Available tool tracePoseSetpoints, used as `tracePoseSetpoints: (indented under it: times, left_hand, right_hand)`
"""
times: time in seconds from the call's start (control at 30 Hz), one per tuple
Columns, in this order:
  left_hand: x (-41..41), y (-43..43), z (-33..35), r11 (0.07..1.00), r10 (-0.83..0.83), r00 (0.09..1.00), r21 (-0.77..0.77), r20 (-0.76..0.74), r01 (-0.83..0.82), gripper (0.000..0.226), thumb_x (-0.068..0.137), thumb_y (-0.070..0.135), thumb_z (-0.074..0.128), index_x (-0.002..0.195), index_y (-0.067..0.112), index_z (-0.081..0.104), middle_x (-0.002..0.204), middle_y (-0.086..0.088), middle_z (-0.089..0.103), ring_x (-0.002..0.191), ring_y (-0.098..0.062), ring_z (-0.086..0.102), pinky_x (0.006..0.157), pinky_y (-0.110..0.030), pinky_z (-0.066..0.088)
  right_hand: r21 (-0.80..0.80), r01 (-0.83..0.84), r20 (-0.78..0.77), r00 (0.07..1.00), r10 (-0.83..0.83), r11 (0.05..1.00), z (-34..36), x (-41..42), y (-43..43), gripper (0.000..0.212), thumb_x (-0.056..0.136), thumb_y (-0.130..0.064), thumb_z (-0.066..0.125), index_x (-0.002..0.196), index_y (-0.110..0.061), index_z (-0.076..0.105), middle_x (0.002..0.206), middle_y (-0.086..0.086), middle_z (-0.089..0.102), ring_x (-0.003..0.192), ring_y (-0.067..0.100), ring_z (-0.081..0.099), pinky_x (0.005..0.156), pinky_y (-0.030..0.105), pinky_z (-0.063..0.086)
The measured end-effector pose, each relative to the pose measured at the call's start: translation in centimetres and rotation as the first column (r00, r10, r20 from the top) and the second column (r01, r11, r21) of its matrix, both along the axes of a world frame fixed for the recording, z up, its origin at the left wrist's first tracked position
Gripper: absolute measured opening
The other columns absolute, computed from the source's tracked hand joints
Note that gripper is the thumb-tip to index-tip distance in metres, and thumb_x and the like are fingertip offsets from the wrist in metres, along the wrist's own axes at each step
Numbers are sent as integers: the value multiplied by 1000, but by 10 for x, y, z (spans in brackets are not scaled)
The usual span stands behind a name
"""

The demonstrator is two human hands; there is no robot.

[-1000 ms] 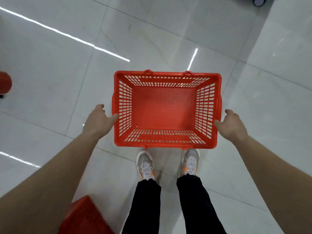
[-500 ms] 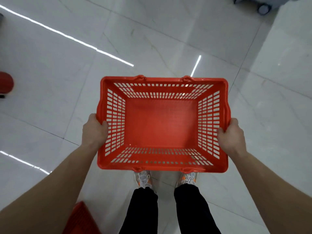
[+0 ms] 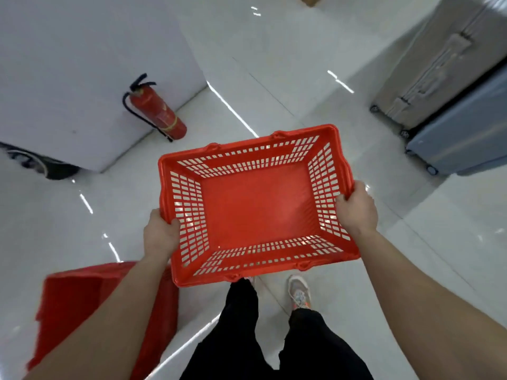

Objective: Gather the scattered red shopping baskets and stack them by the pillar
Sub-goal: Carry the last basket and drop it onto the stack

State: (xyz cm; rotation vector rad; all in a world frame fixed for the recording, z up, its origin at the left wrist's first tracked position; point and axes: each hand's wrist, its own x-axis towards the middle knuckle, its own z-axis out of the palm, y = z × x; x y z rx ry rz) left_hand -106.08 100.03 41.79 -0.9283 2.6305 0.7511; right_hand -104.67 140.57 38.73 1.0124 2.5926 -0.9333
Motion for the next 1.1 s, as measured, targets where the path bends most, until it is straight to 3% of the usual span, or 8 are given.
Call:
tracePoseSetpoints:
  times: [0.13, 0.23, 0.33, 0.47, 0.6, 0.73, 0.93, 1.1]
  left_hand:
    - [86, -48, 77, 984, 177, 969, 21, -173, -176, 35, 90, 18, 65, 121, 4, 58, 114, -22, 68, 104, -42, 63, 87, -43, 47]
    - [159, -83, 120, 954, 297, 922, 32, -247, -299, 31, 89, 24, 67, 116, 11, 62, 106, -15, 71, 99, -37, 65, 80, -38, 45]
    - [230, -116, 145, 891, 442, 843, 47, -305, -451, 29, 89, 23, 66, 114, 12, 61, 102, -14, 70, 94, -36, 64, 75, -35, 41]
    - [325, -164, 154, 751, 650, 709, 85, -274, -655, 25, 88, 22, 64, 110, 12, 59, 90, -11, 67, 84, -35, 63, 72, -37, 43]
    - [410, -211, 147, 608, 788, 572, 140, -229, -782, 23, 89, 26, 62, 108, 15, 56, 88, -7, 67, 74, -26, 65, 69, -40, 53]
    - [477, -256, 132, 481, 874, 443, 232, -198, -846, 23, 90, 28, 62, 109, 17, 54, 83, 0, 68, 64, -17, 69, 51, -31, 51]
    - [527, -323, 107, 370, 928, 333, 323, -164, -871, 26, 93, 31, 62, 114, 21, 52, 87, 5, 67, 64, -12, 69, 46, -24, 49]
    - [538, -366, 90, 318, 948, 299, 330, -107, -889, 30, 93, 34, 62, 118, 19, 52, 95, 1, 68, 73, -17, 70, 58, -31, 54]
  right_hand:
    - [-73, -187, -153, 973, 175, 980, 72, 2, -42, 30, 94, -31, 48, 120, -18, 52, 109, 9, 70, 91, 33, 68, 81, 47, 56]
    - [-92, -318, -255, 924, 286, 944, 113, 11, -89, 30, 94, -31, 49, 120, -18, 54, 106, 5, 69, 82, 25, 63, 75, 38, 51]
    - [-84, -451, -295, 863, 410, 888, 143, 19, -154, 27, 93, -26, 51, 117, -14, 57, 104, 8, 69, 87, 31, 65, 72, 36, 46]
    - [-90, -636, -308, 750, 585, 767, 169, 36, -254, 28, 91, -21, 53, 116, -11, 60, 108, 9, 69, 94, 32, 66, 76, 36, 47]
    - [-88, -766, -292, 631, 718, 637, 182, 63, -357, 30, 92, -25, 51, 119, -14, 60, 104, 3, 69, 85, 21, 63, 78, 36, 50]
    - [-44, -849, -280, 516, 809, 527, 190, 93, -453, 35, 94, -26, 51, 125, -13, 59, 111, 5, 70, 79, 15, 57, 75, 31, 48]
    - [-3, -917, -244, 388, 889, 400, 192, 121, -570, 37, 96, -29, 51, 131, -15, 56, 109, 4, 71, 69, 9, 61, 70, 30, 51]
    - [3, -945, -190, 320, 928, 326, 184, 119, -640, 39, 95, -28, 52, 132, -14, 54, 111, 5, 71, 79, 18, 67, 80, 41, 58]
